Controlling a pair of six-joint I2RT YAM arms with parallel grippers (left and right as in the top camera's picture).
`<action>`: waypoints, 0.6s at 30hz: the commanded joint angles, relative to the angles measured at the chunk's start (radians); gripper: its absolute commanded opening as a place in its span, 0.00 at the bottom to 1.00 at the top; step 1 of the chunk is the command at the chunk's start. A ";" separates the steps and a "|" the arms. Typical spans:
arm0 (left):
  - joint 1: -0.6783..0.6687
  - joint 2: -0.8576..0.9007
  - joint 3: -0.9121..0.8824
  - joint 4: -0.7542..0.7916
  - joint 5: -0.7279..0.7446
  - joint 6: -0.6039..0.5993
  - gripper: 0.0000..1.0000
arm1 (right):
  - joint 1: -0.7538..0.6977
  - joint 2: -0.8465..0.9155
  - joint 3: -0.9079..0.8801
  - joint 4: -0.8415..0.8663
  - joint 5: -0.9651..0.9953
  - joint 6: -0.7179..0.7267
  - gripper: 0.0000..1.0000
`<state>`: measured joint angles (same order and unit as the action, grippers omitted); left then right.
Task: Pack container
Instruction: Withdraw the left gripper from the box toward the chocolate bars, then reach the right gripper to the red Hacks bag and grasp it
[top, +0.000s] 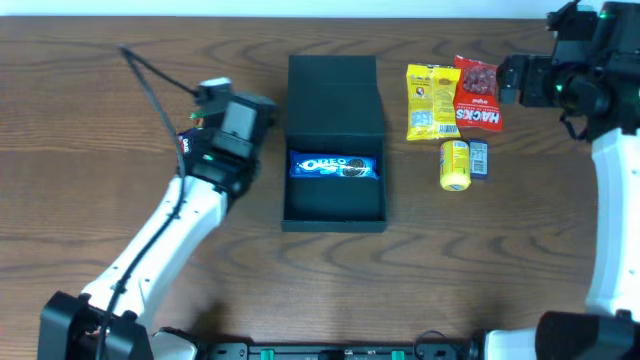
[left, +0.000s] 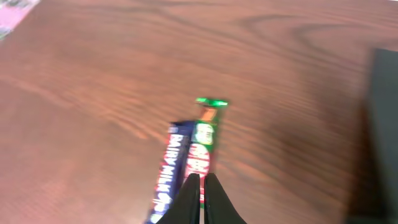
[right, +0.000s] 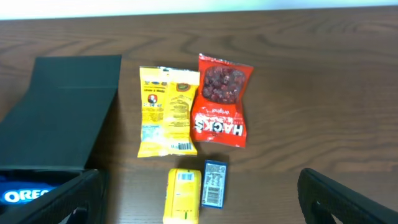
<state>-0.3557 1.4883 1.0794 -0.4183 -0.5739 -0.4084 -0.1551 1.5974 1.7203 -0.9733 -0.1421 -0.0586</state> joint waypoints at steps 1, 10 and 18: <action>0.060 -0.015 0.010 -0.008 0.037 -0.026 0.06 | -0.008 0.040 -0.002 0.021 -0.005 0.009 0.99; 0.132 -0.015 0.010 -0.008 0.096 -0.026 0.11 | -0.008 0.137 -0.002 0.135 -0.005 0.009 0.99; 0.132 -0.015 0.010 -0.004 0.097 -0.026 0.49 | -0.002 0.248 -0.002 0.138 -0.009 0.038 0.99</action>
<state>-0.2279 1.4883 1.0794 -0.4213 -0.4744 -0.4259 -0.1547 1.8217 1.7199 -0.8360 -0.1425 -0.0525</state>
